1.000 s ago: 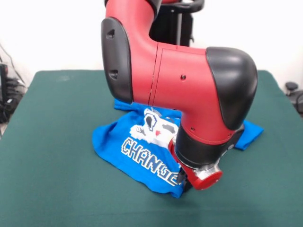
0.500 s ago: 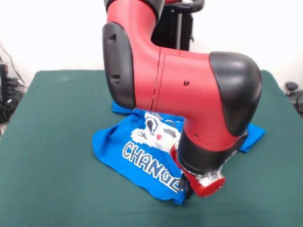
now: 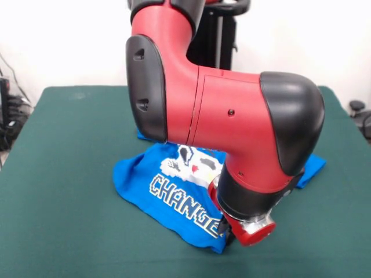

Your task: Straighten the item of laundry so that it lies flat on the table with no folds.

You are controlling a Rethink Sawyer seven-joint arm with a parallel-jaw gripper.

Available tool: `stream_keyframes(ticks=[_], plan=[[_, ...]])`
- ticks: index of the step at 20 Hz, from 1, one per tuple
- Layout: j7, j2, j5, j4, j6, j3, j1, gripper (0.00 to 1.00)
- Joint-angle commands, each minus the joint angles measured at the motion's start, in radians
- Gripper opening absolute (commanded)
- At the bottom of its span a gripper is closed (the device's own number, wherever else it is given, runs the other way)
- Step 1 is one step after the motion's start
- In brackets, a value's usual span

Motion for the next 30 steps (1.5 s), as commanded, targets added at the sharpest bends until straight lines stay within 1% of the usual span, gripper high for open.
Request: stream_keyframes(ticks=[1, 4, 7, 11, 14, 15, 20, 22, 27, 28, 30], plan=[[-0.052, 0.014, -0.043, -0.033, 0.106, 0.002, -0.004, 0.00], [-0.049, -0.014, -0.036, -0.017, 0.125, 0.007, 0.004, 0.00], [-0.059, -0.033, -0.027, -0.060, 0.210, -0.002, 0.007, 0.00], [-0.079, -0.044, -0.009, -0.093, 0.265, 0.008, -0.012, 0.00], [-0.088, -0.031, -0.007, -0.137, 0.309, 0.011, -0.024, 0.00], [-0.093, -0.015, -0.008, -0.171, 0.324, 0.010, -0.035, 0.00], [-0.086, 0.046, -0.019, -0.251, 0.307, 0.017, -0.054, 0.00], [-0.080, 0.058, -0.026, -0.265, 0.306, 0.011, -0.056, 0.00], [-0.088, 0.052, -0.038, -0.240, 0.263, 0.006, -0.048, 0.00], [-0.081, 0.046, -0.034, -0.225, 0.242, 0.013, -0.048, 1.00], [-0.037, 0.041, -0.021, -0.203, 0.234, 0.021, -0.049, 1.00]])
